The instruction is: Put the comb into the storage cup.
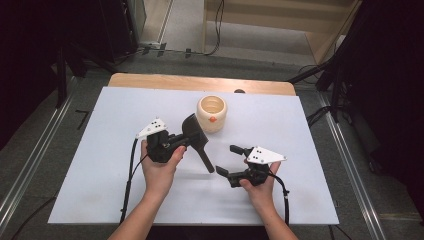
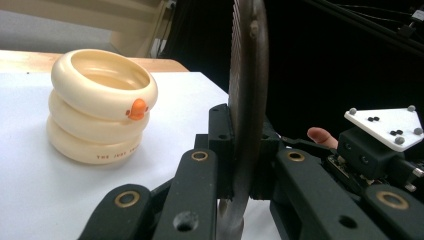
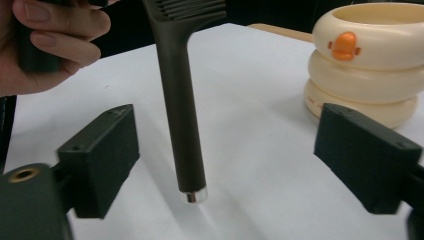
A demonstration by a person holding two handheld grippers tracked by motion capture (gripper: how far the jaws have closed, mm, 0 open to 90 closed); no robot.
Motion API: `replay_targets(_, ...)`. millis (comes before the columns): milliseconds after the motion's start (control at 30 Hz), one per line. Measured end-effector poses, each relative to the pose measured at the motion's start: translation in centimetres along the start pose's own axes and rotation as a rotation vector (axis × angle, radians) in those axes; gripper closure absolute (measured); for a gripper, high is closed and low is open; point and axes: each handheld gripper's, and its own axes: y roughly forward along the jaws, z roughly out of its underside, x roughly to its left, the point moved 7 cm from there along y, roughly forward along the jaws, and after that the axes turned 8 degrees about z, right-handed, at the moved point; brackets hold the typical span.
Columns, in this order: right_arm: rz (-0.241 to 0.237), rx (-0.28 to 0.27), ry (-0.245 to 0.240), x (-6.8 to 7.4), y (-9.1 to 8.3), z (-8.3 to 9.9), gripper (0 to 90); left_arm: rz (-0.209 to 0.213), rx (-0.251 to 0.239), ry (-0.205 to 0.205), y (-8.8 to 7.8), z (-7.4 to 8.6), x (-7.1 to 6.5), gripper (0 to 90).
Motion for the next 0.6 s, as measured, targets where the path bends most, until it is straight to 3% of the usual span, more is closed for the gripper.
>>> replay_targets(67,0.002,0.008,0.004,-0.3,-0.3,0.2,0.0,-0.001,-0.003,0.007,0.0,-0.1,0.0,84.3)
replay_targets(167,0.06,0.015,0.002,-1.2,-1.0,0.6,0.0,0.002,-0.004,0.014,-0.1,-0.4,0.0,84.3)
replay_targets(400,0.08,0.021,0.035,-2.5,-2.3,1.3,0.0,-0.005,0.0,0.028,-0.2,-0.7,0.1,84.3)
replay_targets(600,0.137,0.012,0.035,-4.0,-4.1,1.9,0.0,-0.016,-0.001,0.037,-0.2,-1.0,0.3,84.3)
